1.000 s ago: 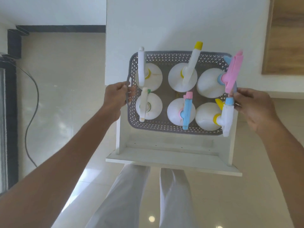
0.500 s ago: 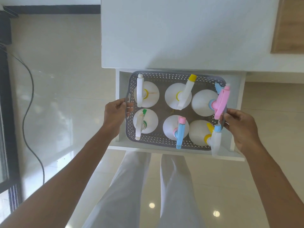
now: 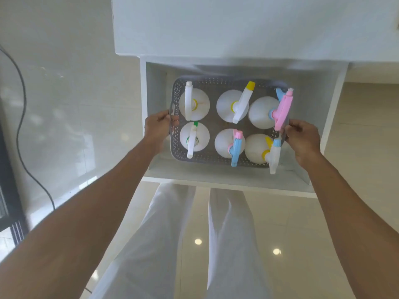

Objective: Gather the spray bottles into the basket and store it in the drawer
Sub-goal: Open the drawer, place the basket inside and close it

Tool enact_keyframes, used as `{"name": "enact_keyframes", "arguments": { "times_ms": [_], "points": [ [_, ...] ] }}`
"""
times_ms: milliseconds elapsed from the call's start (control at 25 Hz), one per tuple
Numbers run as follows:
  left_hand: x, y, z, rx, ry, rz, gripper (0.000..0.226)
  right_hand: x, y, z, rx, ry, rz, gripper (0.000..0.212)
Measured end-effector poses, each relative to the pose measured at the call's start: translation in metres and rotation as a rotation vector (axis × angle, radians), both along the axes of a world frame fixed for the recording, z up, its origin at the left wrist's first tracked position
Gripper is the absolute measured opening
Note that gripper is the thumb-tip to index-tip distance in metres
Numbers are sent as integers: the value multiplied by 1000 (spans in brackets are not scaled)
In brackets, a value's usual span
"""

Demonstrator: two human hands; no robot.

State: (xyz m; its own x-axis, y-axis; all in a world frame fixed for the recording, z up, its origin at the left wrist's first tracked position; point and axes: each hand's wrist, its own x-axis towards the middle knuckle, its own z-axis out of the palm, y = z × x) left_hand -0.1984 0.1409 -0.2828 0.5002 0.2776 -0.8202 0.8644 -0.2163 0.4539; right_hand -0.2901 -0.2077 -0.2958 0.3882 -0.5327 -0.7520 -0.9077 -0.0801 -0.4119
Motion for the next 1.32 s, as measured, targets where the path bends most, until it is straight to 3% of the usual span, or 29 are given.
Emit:
{"name": "enact_keyframes", "arguments": {
  "times_ms": [480,880,1080,1320],
  "points": [
    [8,2,-92,26,140,-60,29,3,4,-92,-116,105,180,26],
    [16,-10,-106,-14,212,-101,21,7,-3,-110,-131,119,250,28],
    [18,-7,-118,27,230,-152,32,5,-3,-118,-149,100,227,27],
    [17,-6,-111,109,232,-226,26,-3,0,-106,-131,92,202,31]
  ]
}}
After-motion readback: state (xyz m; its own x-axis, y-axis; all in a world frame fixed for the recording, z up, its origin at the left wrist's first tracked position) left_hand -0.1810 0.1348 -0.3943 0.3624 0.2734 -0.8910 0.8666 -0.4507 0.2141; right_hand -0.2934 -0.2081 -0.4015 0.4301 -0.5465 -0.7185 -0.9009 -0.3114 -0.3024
